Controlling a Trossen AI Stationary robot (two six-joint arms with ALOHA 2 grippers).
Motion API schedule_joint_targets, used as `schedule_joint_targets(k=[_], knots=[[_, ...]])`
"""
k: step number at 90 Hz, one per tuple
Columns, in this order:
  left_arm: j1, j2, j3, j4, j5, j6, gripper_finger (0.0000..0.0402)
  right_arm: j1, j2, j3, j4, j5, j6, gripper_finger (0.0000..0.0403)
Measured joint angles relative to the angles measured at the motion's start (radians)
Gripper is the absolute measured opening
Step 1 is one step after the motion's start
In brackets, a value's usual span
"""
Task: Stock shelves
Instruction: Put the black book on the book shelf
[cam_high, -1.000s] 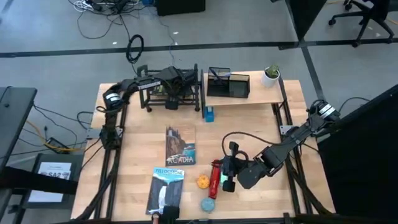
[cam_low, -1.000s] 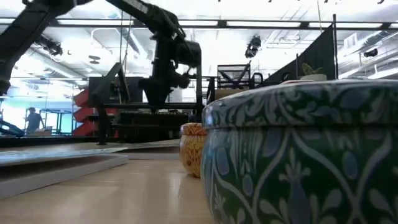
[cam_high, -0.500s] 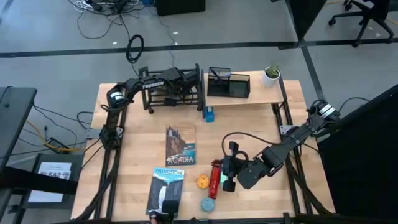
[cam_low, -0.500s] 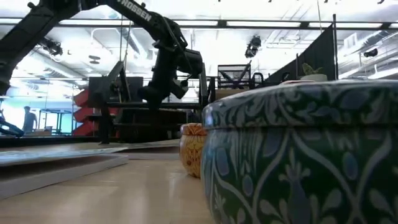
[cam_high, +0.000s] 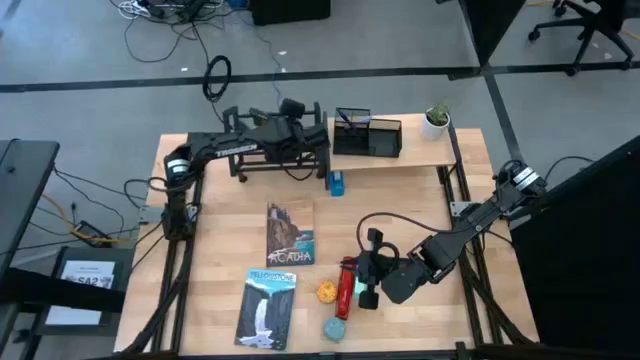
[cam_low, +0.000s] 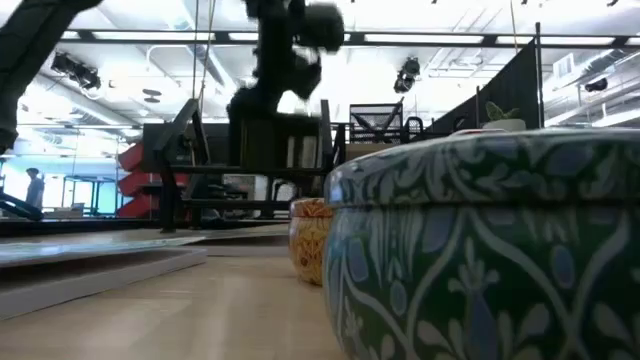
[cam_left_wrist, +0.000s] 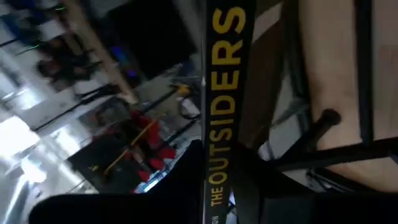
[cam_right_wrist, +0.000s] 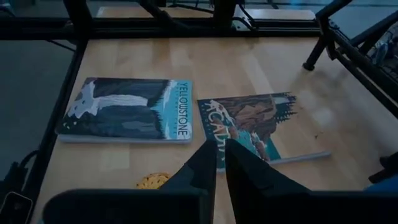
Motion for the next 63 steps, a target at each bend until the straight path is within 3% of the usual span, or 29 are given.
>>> schedule_joint_targets(k=[17, 32, 40, 54, 63], knots=[[-0.196, -0.089, 0.066, -0.163, -0.129, -0.303, 0.0029, 0.046, 0.0, 0.0, 0.1, 0.0, -0.007, 0.0007], [-0.401, -0.13, 0.07, -0.283, -0.1, -0.624, 0.0029, 0.093, 0.0, 0.0, 0.201, 0.0, -0.039, 0.0007], [-0.516, -0.132, 0.052, -0.278, -0.058, -0.716, 0.0029, 0.118, 0.0, 0.0, 0.245, 0.0, -0.046, 0.0007], [-0.712, -0.101, -0.05, -0.272, -0.024, -0.936, 0.0029, 0.179, 0.0, 0.0, 0.313, 0.001, -0.035, 0.0007], [-0.826, -0.1, -0.193, -0.229, -0.034, -1.106, 0.0029, 0.234, 0.0, 0.0, 0.381, 0.007, -0.034, 0.0006]])
